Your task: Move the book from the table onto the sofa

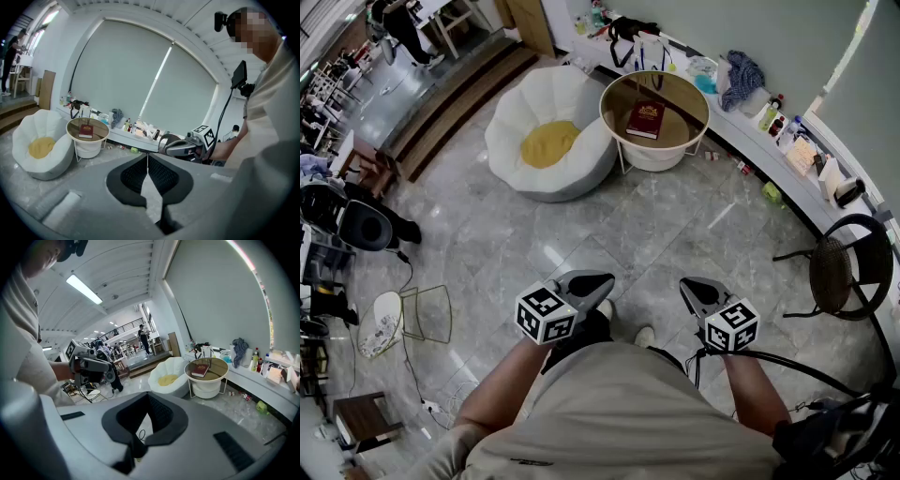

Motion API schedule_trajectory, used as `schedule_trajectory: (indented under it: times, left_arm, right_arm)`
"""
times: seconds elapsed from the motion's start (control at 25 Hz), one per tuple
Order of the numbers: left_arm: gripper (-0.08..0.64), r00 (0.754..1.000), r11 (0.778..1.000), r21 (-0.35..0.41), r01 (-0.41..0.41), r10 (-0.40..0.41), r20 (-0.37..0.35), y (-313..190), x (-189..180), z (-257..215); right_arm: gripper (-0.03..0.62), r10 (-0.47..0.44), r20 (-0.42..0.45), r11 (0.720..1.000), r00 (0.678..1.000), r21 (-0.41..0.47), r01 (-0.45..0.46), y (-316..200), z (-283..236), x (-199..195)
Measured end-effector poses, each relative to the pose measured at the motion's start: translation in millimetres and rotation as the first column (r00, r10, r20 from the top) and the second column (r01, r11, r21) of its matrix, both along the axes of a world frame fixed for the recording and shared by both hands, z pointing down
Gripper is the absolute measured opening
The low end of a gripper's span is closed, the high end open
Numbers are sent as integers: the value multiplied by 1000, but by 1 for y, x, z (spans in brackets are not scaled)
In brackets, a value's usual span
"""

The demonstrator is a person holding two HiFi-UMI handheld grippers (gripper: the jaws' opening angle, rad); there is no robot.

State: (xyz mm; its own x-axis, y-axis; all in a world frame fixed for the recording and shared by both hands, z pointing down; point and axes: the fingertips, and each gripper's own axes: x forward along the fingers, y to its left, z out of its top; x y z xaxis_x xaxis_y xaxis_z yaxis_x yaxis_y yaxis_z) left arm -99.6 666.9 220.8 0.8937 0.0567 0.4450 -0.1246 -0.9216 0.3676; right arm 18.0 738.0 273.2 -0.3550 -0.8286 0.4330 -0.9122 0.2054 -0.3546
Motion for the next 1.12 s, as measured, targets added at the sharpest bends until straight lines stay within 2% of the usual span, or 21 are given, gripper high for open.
schedule_trajectory:
  times: [0.28, 0.56, 0.72, 0.8, 0.88, 0.92, 1.0, 1.12]
  left_arm:
    - [14, 1000, 1000, -22, -20, 19, -12, -84, 4, 17]
    - [15, 990, 990, 1, -138, 138, -17, -200, 33, 23]
    - [17, 977, 977, 4, -211, 211, -25, -270, 40, 25]
    - [46, 973, 973, -5, -229, 229, -30, -305, 46, 30]
    - [118, 973, 973, -23, -229, 228, -46, -336, 56, 33]
    - [126, 974, 975, -30, -222, 220, -54, -351, 64, 34]
    - [138, 977, 978, -44, -204, 201, -67, -382, 81, 41]
    - [155, 983, 979, -102, -176, 170, -64, -426, 111, 65]
  right_arm:
    - [12, 49, -31, 999, 998, -3, -49, -79, 7, 8]
    - [12, 171, -24, 983, 985, -68, -172, -178, 12, 24]
    - [12, 259, -7, 964, 966, -53, -259, -251, 13, 35]
    - [12, 313, 9, 949, 950, -53, -312, -285, 19, 44]
    - [15, 342, 11, 938, 940, -70, -340, -312, 27, 55]
    - [29, 349, 10, 934, 937, -80, -347, -324, 31, 62]
    - [104, 365, 14, 926, 931, -103, -362, -349, 42, 80]
    - [120, 398, 46, 911, 916, -137, -389, -393, 67, 115]
